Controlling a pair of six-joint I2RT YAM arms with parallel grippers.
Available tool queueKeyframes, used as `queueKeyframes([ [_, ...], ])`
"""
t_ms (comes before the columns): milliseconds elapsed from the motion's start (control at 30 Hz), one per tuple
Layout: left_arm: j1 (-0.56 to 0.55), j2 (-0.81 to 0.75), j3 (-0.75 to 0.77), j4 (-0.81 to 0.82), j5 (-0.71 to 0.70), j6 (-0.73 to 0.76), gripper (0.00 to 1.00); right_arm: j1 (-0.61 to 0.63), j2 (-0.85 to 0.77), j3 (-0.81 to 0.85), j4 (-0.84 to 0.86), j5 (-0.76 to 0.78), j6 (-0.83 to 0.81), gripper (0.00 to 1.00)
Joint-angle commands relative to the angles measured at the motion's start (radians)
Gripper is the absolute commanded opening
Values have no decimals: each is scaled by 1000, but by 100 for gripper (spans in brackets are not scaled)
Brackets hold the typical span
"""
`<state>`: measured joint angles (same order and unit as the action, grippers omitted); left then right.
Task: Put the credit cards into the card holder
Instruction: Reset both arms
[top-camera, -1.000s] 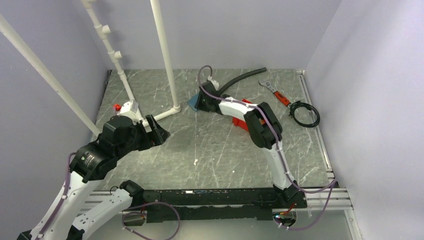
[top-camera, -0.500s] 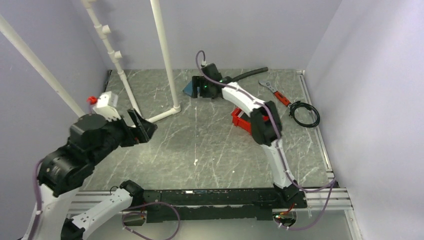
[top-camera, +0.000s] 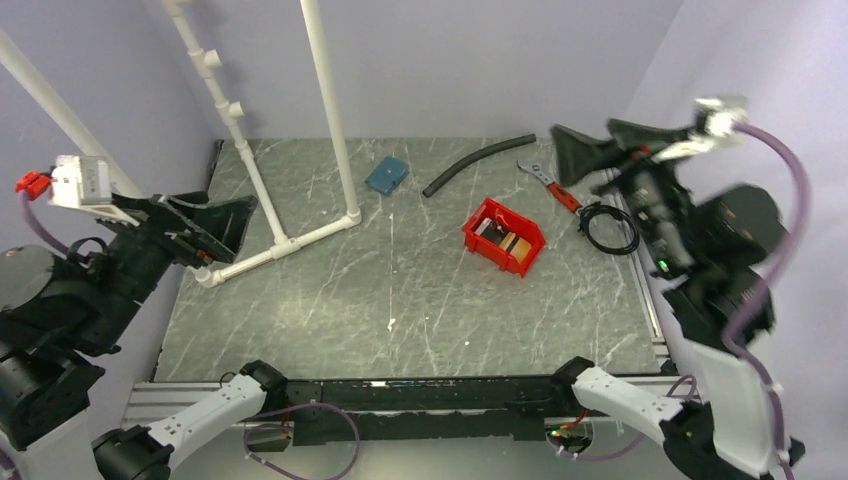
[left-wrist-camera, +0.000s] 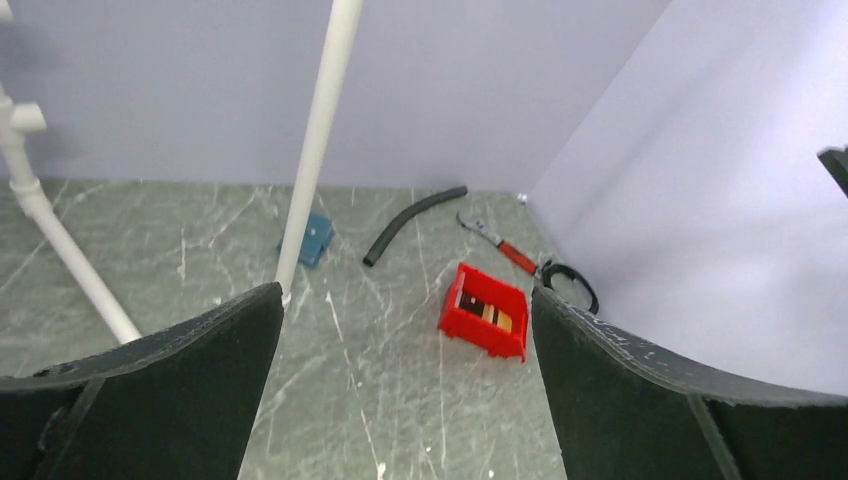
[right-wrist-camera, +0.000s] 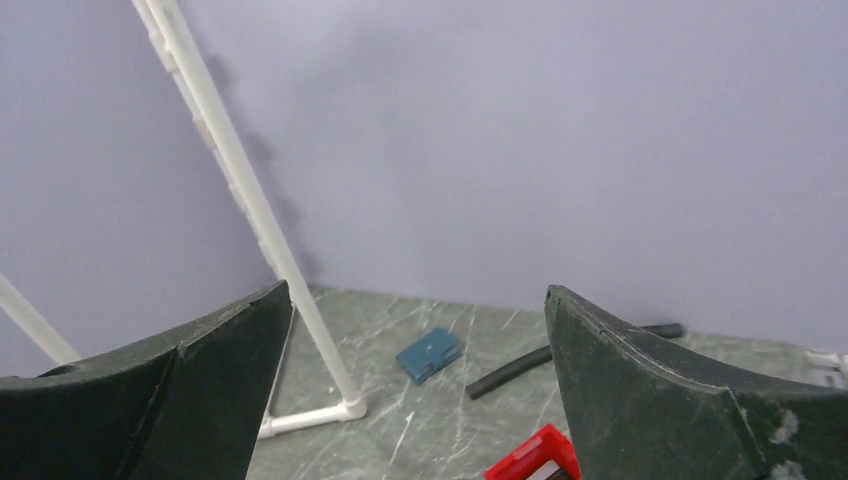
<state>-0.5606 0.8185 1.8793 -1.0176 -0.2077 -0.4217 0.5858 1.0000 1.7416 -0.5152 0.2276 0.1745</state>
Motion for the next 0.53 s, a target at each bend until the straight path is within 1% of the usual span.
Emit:
queueKeyframes([
  [0, 3, 5, 39, 85, 5, 60, 99, 2, -66, -94, -49, 104, -39, 100],
  [200, 2, -5, 61, 89, 6, 58, 99, 1, -248, -171, -30, 203, -4, 100],
  [367, 3, -10, 57, 82, 1, 49, 99, 1, -301, -181, -75, 281, 25, 100],
  [400, 2, -11, 51, 85, 2, 48, 99, 1, -317, -201, -59, 267, 12, 100],
  [500, 2, -18, 39, 84, -2, 42, 99, 1, -326, -201, -87, 272, -4, 100],
])
